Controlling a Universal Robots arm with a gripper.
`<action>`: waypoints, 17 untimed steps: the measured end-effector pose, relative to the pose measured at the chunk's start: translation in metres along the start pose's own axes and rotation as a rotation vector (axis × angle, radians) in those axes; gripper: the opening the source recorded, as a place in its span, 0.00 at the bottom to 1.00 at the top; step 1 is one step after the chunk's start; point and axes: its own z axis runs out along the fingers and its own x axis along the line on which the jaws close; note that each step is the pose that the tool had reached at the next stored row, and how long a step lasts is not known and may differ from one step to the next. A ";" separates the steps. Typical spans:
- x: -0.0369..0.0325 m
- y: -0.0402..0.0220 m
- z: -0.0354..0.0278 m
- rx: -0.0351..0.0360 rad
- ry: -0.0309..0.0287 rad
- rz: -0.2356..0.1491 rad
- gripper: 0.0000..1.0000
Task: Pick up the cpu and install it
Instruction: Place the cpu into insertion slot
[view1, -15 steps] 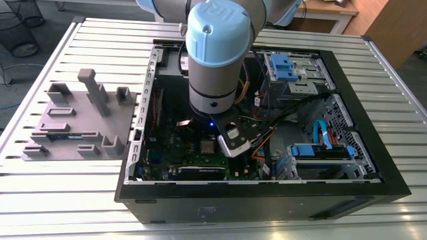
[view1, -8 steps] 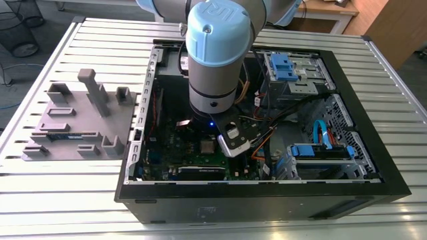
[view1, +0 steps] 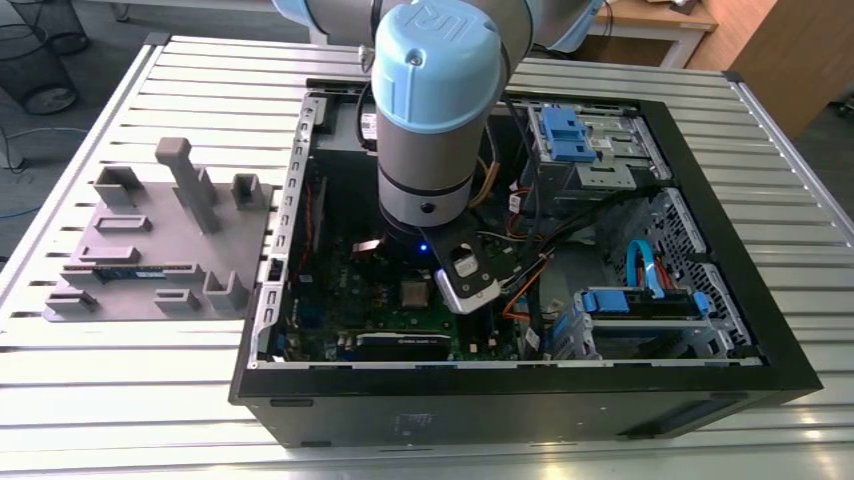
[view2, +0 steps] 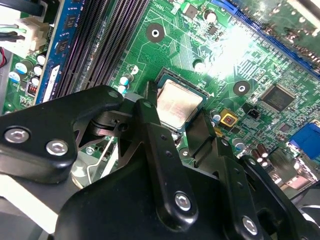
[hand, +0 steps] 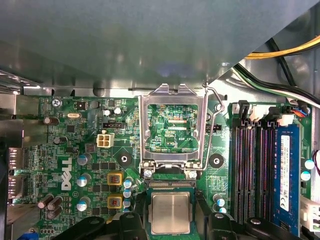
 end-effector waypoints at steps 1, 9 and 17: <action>0.0000 0.0000 0.0000 -0.0001 0.0000 0.000 0.47; -0.0016 0.0000 0.0004 0.0000 0.0001 0.000 0.47; -0.0018 0.0000 0.0005 -0.0003 -0.0001 0.000 0.47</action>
